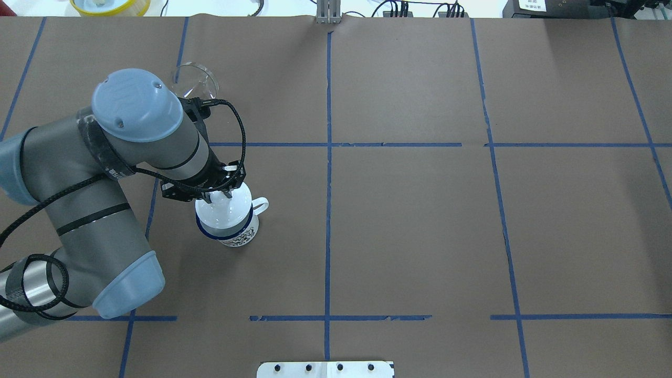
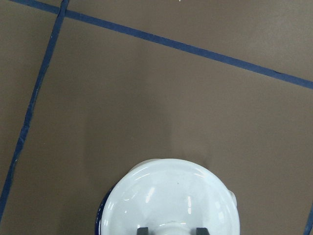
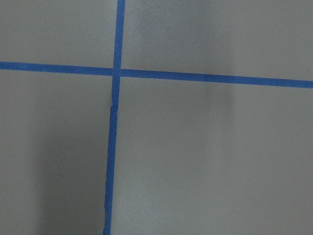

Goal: Remove funnel from cup
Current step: 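Carry the lid over the mug and lower it onto the rim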

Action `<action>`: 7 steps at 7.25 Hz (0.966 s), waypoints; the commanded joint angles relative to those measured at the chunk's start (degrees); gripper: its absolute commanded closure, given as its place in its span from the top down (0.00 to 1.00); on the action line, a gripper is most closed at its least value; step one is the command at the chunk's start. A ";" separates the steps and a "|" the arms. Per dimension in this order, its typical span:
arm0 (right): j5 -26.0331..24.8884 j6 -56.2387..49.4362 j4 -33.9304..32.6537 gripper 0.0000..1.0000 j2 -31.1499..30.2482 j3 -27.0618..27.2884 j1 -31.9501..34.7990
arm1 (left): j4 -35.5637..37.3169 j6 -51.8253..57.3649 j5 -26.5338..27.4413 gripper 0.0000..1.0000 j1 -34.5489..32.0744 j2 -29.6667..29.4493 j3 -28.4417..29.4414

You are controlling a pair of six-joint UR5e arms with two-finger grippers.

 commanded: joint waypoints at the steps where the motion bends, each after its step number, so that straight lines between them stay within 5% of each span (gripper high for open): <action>1: 0.00 0.00 0.00 1.00 0.00 0.00 0.00 | -0.03 -0.02 0.09 0.00 1.53 0.29 -0.02; 7: 0.00 0.00 0.00 1.00 0.00 0.00 0.00 | -1.70 0.51 0.00 0.00 1.72 2.22 -0.55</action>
